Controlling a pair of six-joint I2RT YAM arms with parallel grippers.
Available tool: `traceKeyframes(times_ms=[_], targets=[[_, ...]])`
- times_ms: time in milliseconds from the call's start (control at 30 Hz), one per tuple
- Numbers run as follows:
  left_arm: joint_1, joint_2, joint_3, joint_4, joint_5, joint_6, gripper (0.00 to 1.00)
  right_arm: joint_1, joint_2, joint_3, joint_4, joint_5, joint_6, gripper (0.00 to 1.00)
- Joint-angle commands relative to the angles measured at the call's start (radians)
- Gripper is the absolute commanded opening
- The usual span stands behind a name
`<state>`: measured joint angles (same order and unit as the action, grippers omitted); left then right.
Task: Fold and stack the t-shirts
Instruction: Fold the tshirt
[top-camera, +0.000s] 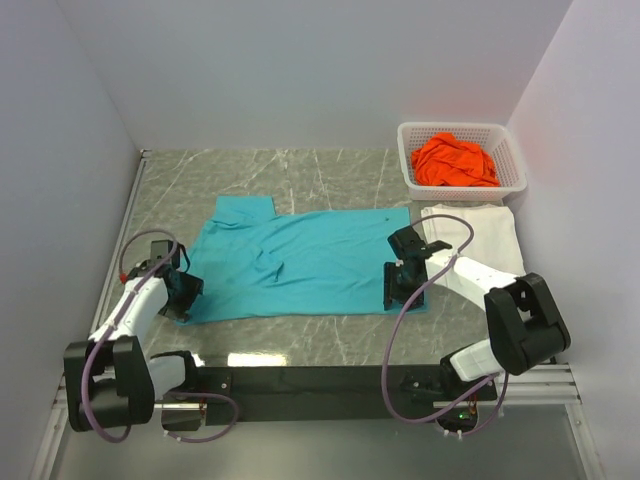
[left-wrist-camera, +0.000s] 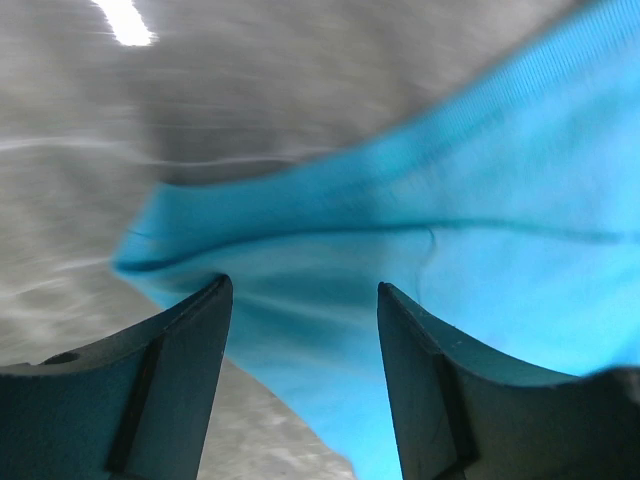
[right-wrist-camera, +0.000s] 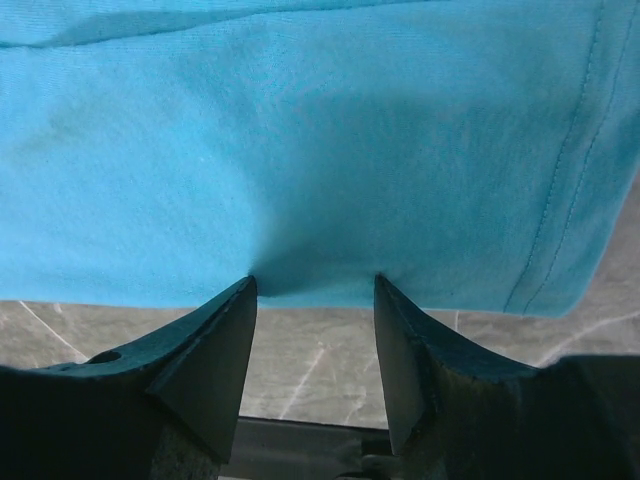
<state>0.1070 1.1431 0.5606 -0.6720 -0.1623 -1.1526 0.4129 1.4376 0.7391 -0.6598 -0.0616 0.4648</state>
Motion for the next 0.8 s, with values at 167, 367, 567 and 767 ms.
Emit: traceKeyframes(times_ms=[167, 367, 567, 767], targets=[[0.034, -0.086, 0.117, -0.147, -0.181, 0.054, 0.74, 0.006, -0.066, 0.025, -0.09, 0.054, 0.015, 0.58], [0.031, -0.079, 0.226, 0.122, -0.08, 0.388, 0.88, 0.003, -0.164, 0.21, -0.015, 0.12, -0.012, 0.57], [0.025, 0.148, 0.366, 0.284, 0.059, 0.577, 0.86, -0.088, -0.073, 0.338, 0.114, 0.129, -0.061, 0.49], [0.022, 0.349, 0.476, 0.419, 0.127, 0.681, 0.81, -0.177, 0.098, 0.45, 0.189, 0.118, -0.098, 0.46]])
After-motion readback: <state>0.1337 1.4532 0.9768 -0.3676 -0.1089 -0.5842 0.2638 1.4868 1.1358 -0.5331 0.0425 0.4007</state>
